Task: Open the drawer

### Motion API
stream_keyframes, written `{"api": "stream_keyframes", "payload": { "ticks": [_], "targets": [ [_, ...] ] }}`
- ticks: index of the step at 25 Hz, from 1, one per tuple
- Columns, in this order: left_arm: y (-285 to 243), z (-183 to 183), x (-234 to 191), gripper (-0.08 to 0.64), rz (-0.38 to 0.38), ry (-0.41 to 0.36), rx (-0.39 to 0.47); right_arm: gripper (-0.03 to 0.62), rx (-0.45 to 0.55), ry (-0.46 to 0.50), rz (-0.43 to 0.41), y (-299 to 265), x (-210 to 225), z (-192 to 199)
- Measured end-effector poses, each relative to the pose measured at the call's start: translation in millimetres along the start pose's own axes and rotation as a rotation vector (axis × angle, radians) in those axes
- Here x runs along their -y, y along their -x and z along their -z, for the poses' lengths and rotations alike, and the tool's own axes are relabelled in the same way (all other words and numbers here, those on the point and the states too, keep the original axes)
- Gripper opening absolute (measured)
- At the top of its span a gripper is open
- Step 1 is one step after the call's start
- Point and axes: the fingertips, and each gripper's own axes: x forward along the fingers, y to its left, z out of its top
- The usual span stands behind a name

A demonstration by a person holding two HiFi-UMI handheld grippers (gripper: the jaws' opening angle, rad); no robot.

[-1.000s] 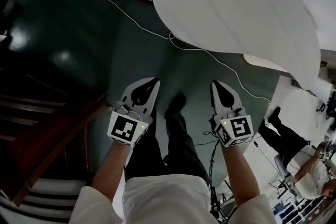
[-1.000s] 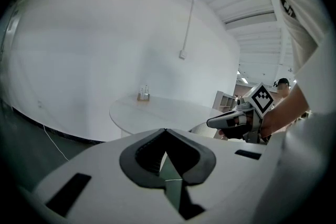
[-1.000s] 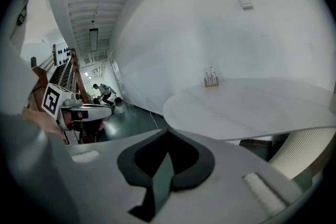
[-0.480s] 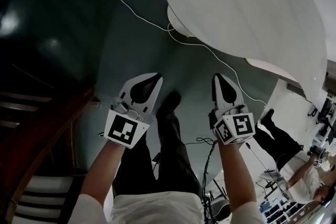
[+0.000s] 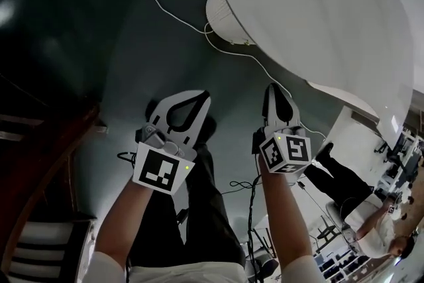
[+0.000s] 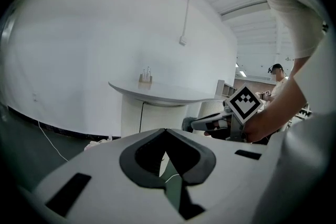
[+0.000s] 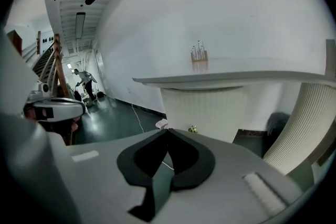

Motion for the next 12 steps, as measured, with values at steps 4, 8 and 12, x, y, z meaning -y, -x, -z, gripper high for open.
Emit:
{"api": "stream_keyframes", "payload": {
  "ticks": [4,8,12],
  "targets": [
    [-14.3,16.9,1.0,0.006,0.006,-0.005,0.001,0.032,0.011,-0.017,0.029,-19.4,13.6,14.0],
    [-27.2,29.5,1.5,0.006,0.011,0.008,-0.002,0.04,0.024,-0.041,0.067,-38.3,30.3,24.9],
    [-37.5,39.3,3.2,0.006,0.023,0.015,-0.008,0.055,0.026,-0.052,0.1,-51.7,43.9,31.7]
  ]
}}
